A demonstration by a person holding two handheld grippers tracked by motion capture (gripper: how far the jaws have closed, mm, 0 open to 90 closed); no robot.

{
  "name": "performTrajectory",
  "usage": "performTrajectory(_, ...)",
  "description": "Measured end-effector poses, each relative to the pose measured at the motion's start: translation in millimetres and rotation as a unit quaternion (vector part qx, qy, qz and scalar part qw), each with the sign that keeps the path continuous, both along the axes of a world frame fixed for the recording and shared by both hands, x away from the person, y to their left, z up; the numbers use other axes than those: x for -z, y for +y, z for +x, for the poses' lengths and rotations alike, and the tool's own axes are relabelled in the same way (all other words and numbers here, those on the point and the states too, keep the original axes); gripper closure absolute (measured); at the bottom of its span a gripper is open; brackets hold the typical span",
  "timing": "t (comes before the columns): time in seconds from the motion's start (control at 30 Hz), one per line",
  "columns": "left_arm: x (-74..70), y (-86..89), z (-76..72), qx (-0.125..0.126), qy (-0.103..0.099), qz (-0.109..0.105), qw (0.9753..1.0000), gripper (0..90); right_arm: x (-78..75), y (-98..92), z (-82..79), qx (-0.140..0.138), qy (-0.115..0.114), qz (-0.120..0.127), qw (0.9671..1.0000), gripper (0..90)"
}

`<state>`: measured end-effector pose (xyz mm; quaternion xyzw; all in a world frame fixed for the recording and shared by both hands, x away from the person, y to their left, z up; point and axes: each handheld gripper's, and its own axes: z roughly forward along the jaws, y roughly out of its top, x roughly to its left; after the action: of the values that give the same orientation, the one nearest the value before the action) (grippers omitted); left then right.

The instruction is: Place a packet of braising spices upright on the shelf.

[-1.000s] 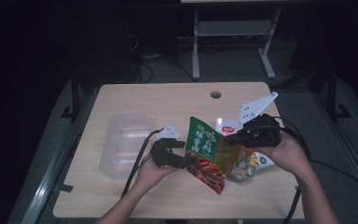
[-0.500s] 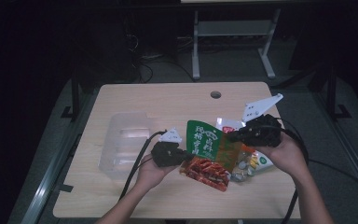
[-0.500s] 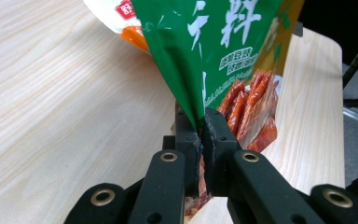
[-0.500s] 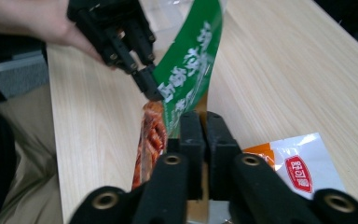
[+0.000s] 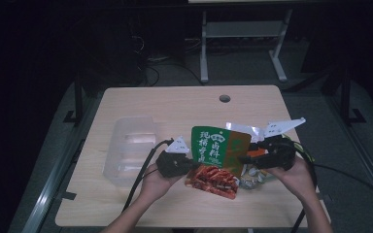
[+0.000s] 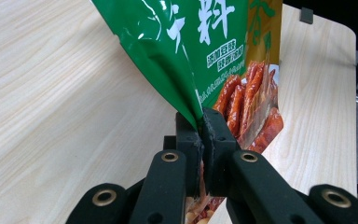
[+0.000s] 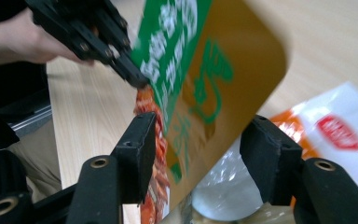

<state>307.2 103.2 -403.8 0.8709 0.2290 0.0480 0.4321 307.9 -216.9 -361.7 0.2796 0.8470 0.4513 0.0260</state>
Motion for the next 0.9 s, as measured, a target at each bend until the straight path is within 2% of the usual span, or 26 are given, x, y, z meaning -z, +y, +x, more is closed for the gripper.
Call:
performTrajectory(0.1,-0.6,-0.2,-1.4,0.0,-0.003,0.004,1.0,86.5,17.8,4.6,-0.6,-0.004,0.011,0.004,0.9999,50.1)
performTrajectory(0.17,-1.0,-0.1,-1.8,0.0,-0.004,0.006,1.0,86.5,21.4,6.5,-0.6,-0.005,0.011,0.003,0.9999,50.6)
performTrajectory(0.2,-1.2,0.0,-2.1,0.0,-0.005,0.005,1.0,86.5,25.9,9.5,-0.8,-0.01,0.016,0.004,0.9998,53.3)
performTrajectory(0.23,-1.1,0.1,-3.4,-0.001,-0.006,0.004,1.0,86.5,30.3,14.1,-2.7,-0.015,0.014,0.005,0.9998,59.9)
performTrajectory(0.37,-1.1,1.1,-5.8,-0.003,-0.008,0.003,1.0,86.5,33.1,19.5,-5.0,-0.015,0.01,0.002,0.9998,65.8)
performTrajectory(0.43,-1.5,2.8,-6.8,-0.003,-0.009,0.004,0.9999,86.4,33.6,20.3,-6.0,-0.013,0.006,0.012,0.9998,70.9)
performTrajectory(0.57,-2.0,4.0,-8.9,-0.006,-0.009,0.005,0.9999,86.4,35.1,22.7,-6.3,-0.009,0.008,0.014,0.9998,72.6)
performTrajectory(0.67,-2.4,4.2,-10.4,-0.007,-0.009,0.006,0.9999,86.3,37.0,25.7,-6.1,-0.011,0.008,0.008,0.9999,79.5)
performTrajectory(0.73,-2.6,5.3,-10.8,-0.006,-0.01,0.006,0.9999,86.0,36.5,26.3,-6.3,-0.016,0.01,0.013,0.9997,85.7)
performTrajectory(0.83,-3.0,6.3,-11.7,-0.009,-0.006,0.003,0.9999,83.7,35.3,26.8,-7.7,-0.023,0.008,0.017,0.9996,89.1)
performTrajectory(0.9,-5.2,9.8,-14.8,-0.016,-0.014,-0.002,0.9998,78.8,32.4,27.2,-10.1,-0.029,0.003,0.017,0.9994,89.5)
